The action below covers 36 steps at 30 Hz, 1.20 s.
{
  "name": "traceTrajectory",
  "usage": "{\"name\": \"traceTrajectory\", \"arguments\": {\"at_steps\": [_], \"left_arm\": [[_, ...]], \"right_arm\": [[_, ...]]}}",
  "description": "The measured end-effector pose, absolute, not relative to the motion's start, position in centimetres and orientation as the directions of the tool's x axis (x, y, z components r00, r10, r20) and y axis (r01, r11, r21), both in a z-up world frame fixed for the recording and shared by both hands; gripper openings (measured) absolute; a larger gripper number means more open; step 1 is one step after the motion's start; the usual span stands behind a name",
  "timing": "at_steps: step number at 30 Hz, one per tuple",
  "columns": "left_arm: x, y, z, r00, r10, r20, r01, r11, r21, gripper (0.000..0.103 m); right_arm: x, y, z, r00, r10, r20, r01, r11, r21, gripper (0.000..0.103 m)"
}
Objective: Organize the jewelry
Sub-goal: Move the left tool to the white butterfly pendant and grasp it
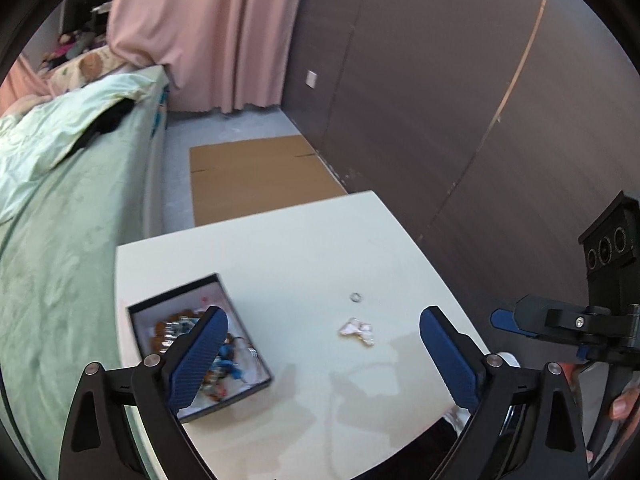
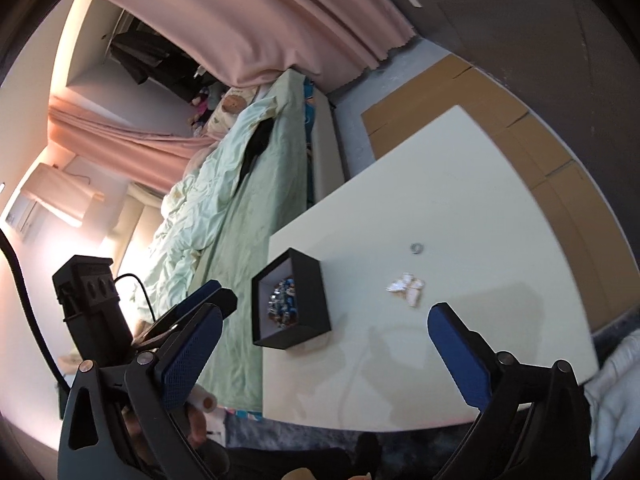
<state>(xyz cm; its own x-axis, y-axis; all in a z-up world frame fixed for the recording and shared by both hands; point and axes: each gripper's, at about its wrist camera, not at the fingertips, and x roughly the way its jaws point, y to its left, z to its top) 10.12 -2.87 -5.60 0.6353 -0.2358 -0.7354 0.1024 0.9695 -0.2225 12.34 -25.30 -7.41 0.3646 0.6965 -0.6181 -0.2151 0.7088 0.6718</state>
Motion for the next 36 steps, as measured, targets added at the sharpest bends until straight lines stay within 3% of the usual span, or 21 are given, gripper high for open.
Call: {"name": "traceTrajectory", "arguments": {"at_steps": [15, 17, 22, 36], "left_arm": [[12.0, -8.7, -9.8, 0.56, -0.247, -0.791, 0.246, 0.961, -0.126, 0.096], [12.1, -9.1, -10.5, 0.544, -0.26, -0.798, 0.27, 0.955, -0.127, 0.092], [12.4, -10.0, -13.0, 0.473, -0.269, -0.839, 0.336, 0.935, -0.11, 0.07], [14.6, -11.1, -16.6, 0.402, -0.233, -0.885, 0.365, 0.928, -0.079, 0.055]], "right_arm": [[12.8, -30.7, -7.9, 0.448, 0.603, -0.66, -0.086, 0.764, 0.639, 0.103], [13.1, -31.2, -8.2, 0.448, 0.593, -0.669, -0.062, 0.767, 0.638, 0.103], [13.7, -31.8, -8.8, 0.445, 0.582, -0.68, -0.035, 0.77, 0.637, 0.103], [15.0, -32.1, -9.3, 0.466, 0.542, -0.7, -0.01, 0.794, 0.608, 0.102]]}}
